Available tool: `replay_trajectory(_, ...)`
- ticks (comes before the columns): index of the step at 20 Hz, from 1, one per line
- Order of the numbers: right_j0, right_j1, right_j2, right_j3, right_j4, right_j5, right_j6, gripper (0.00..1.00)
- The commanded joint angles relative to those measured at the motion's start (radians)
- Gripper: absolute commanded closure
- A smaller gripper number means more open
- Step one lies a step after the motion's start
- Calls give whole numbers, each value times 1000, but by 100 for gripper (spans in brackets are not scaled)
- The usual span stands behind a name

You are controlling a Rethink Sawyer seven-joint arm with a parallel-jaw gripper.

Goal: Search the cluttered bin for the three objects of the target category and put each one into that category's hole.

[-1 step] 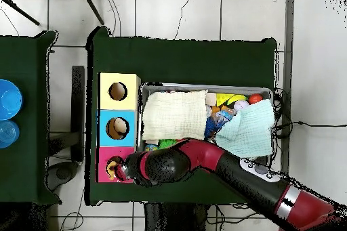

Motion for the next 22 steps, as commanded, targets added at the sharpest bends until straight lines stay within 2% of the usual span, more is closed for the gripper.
replay_trajectory(1, -17, -5, 23, -52, -37, -65, -19, 100)
replay_trajectory(8, -16, 17, 23, -59, -55, -111, -14, 100)
replay_trajectory(15, -10, -1, 26, -61, -46, -121, -15, 100)
replay_trajectory(22, 12, -12, 0, -74, -27, -41, -41, 100)
